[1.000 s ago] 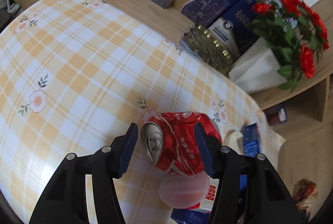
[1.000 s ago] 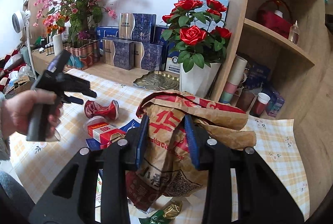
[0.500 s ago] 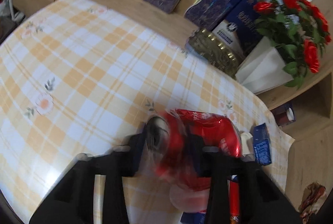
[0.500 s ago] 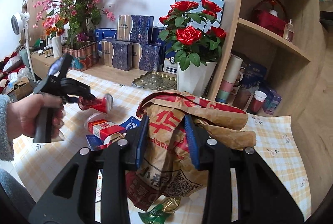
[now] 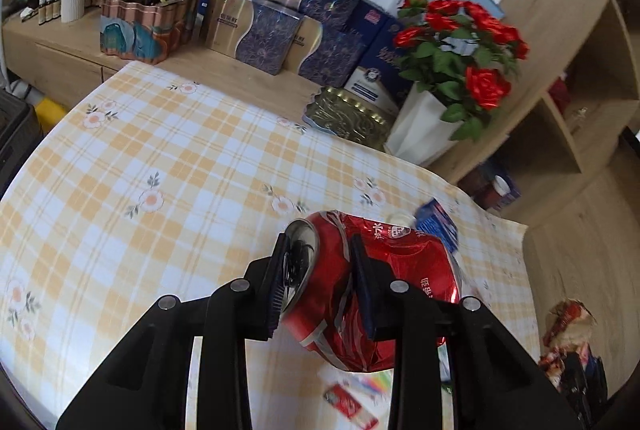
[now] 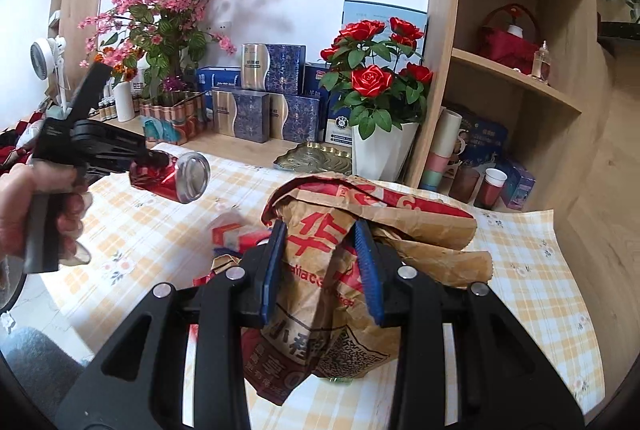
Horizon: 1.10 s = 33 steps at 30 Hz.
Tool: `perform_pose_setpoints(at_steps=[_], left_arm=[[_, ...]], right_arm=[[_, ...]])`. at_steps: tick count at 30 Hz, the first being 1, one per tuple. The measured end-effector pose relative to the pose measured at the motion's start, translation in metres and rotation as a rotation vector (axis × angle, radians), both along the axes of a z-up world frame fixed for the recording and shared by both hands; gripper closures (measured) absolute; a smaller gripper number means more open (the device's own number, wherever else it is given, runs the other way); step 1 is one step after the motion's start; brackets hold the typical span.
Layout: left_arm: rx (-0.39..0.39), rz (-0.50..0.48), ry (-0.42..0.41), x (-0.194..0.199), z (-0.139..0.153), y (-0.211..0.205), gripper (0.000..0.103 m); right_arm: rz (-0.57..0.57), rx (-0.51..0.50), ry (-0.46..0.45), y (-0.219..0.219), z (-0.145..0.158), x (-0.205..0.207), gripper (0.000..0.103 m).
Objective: Collect trash
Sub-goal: 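Grasp the crushed red soda can with the left tool while the right tool holds the paper bag, then carry the paper bag and red can to the brown bin and release both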
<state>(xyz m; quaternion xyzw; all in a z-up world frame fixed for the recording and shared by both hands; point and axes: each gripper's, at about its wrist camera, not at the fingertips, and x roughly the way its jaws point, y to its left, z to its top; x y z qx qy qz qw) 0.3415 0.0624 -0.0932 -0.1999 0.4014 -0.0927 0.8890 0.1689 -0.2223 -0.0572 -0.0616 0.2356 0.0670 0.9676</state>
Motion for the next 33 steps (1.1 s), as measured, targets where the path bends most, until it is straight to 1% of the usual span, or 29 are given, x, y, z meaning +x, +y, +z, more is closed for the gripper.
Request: perform_pose_setpoints(at_steps=[4,5,6,8,13,17,19,22,25,26,28,29,30,31,32,33], left_arm=[[-0.014,-0.03,-0.011,-0.068,0.0,-0.002,0.073],[-0.017,-0.035,-0.012,-0.079,-0.001,-0.002,0.073],[-0.017,-0.04,-0.014,-0.1,-0.004,-0.003,0.073],[-0.016,-0.047,-0.016,-0.126,-0.007,-0.003,0.073],[0.0,-0.068,-0.033,-0.201,-0.012,-0.007,0.073],[0.024,-0.104,-0.041,-0.244,-0.015,-0.011,0.073],[0.029,-0.106,-0.039,-0.258,-0.017,-0.01,0.073],[0.05,-0.101,-0.044,-0.274,-0.022,-0.009,0.073],[0.066,-0.098,-0.029,-0.284,-0.03,-0.009,0.073],[0.071,-0.097,-0.027,-0.285,-0.031,-0.01,0.073],[0.09,-0.1,-0.03,-0.289,-0.034,-0.012,0.073],[0.099,-0.109,-0.033,-0.29,-0.036,-0.014,0.073],[0.101,-0.127,-0.033,-0.291,-0.038,-0.016,0.073],[0.105,-0.147,-0.028,-0.29,-0.04,-0.018,0.073],[0.108,-0.159,-0.027,-0.29,-0.042,-0.02,0.073],[0.115,-0.182,-0.026,-0.289,-0.045,-0.024,0.073]], right_arm=[[0.006,0.02,0.037,0.006,-0.008,-0.039,0.066],[0.008,0.021,0.047,0.008,-0.011,-0.047,0.066],[0.014,0.022,0.063,0.011,-0.018,-0.061,0.066],[0.022,0.022,0.093,0.014,-0.028,-0.08,0.066],[0.072,0.041,0.208,0.027,-0.068,-0.136,0.066],[0.126,0.056,0.313,0.043,-0.102,-0.169,0.066],[0.163,0.062,0.374,0.053,-0.122,-0.181,0.066],[0.198,0.067,0.464,0.063,-0.149,-0.183,0.066],[0.195,0.109,0.573,0.065,-0.175,-0.173,0.065],[0.184,0.13,0.618,0.064,-0.185,-0.168,0.063],[0.173,0.179,0.67,0.06,-0.195,-0.161,0.058],[0.171,0.205,0.681,0.057,-0.198,-0.158,0.048],[0.162,0.24,0.683,0.052,-0.198,-0.156,0.04],[0.147,0.259,0.668,0.048,-0.195,-0.157,0.029],[0.14,0.271,0.652,0.044,-0.191,-0.157,0.026],[0.137,0.286,0.632,0.04,-0.186,-0.158,0.025]])
